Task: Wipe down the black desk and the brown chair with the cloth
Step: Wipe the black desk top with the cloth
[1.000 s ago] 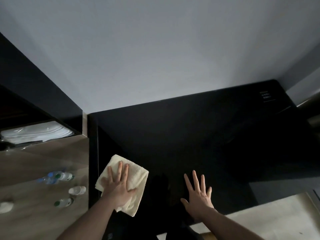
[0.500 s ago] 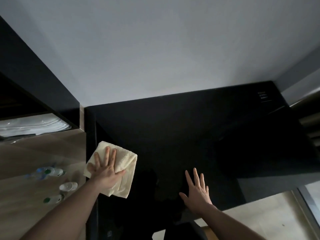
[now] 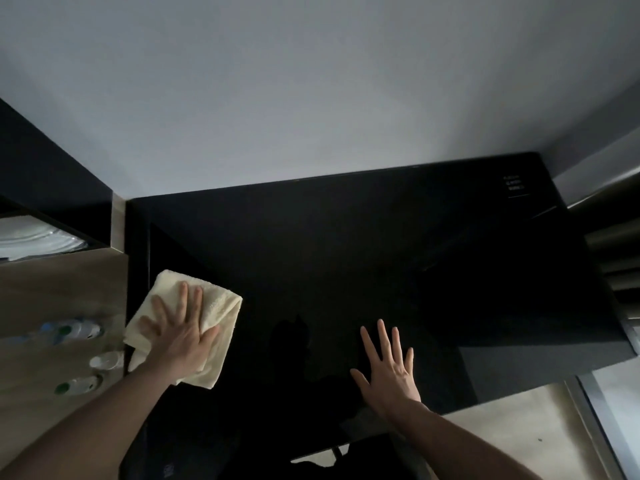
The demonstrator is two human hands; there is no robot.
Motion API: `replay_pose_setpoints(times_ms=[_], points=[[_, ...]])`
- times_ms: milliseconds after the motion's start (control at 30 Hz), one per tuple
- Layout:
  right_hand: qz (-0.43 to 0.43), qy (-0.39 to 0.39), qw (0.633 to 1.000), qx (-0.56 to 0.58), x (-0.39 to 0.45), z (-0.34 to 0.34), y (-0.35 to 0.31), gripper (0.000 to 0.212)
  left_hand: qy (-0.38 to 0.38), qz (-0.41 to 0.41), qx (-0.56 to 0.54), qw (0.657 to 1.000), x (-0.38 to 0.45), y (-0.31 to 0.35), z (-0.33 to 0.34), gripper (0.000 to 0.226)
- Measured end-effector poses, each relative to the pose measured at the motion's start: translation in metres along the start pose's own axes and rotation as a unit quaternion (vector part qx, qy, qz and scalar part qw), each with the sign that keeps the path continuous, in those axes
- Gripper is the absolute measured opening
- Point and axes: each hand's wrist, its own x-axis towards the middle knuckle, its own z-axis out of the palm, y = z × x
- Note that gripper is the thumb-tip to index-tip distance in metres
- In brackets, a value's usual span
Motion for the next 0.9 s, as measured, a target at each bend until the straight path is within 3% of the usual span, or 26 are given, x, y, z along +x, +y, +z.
replay_pose_setpoints(times_ms=[133, 300, 633, 900], points=[[-0.037, 0.011, 0.999, 0.028, 0.015, -0.027, 0.035, 0.084, 0.045, 0.0, 0.001, 0.999, 0.001, 0.045, 0.012, 0.086], [-0.079, 0.009, 0.997, 0.019, 0.034, -0.06, 0.104, 0.082, 0.036, -0.028, 0.019, 0.999, 0.015, 0.133, 0.037, 0.086], [-0.039, -0.011, 0.999, -0.022, 0.044, -0.099, 0.273, 0.083, 0.042, 0.036, -0.043, 0.998, 0.007, 0.365, 0.069, 0.086], [-0.053, -0.05, 0.997, -0.037, 0.048, -0.103, 0.274, 0.095, 0.01, 0.045, -0.002, 0.999, -0.013, 0.357, 0.049, 0.093]])
